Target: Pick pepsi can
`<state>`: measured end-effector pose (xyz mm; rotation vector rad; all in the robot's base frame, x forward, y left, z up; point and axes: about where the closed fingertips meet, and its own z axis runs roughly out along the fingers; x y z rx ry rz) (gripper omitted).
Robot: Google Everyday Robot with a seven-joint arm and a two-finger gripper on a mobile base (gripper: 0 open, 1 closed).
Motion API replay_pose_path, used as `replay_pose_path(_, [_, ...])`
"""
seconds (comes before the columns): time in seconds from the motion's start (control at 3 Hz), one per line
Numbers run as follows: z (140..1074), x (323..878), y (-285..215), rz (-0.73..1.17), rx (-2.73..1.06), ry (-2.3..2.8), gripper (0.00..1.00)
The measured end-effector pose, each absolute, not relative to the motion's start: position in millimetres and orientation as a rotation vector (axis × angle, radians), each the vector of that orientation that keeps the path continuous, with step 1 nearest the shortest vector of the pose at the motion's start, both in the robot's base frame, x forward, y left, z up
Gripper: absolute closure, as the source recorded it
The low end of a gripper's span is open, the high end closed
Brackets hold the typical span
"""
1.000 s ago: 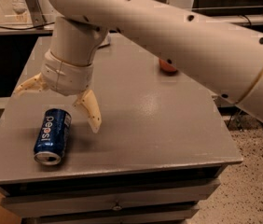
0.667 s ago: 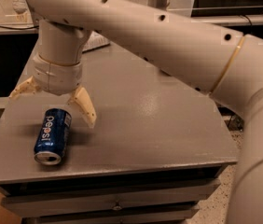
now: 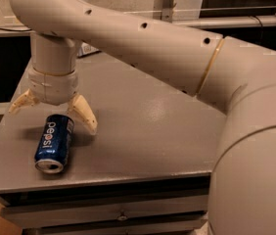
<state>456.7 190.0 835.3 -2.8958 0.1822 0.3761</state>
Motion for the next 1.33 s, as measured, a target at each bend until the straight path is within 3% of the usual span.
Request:
replay_pose_path(0.33, [843.0,453.9,206.8,0.443,-2.868,0.188,0.0])
replay_pose_path(1.33, [826.5,443.9,211.2,0.548,-2.832,0.226,0.65])
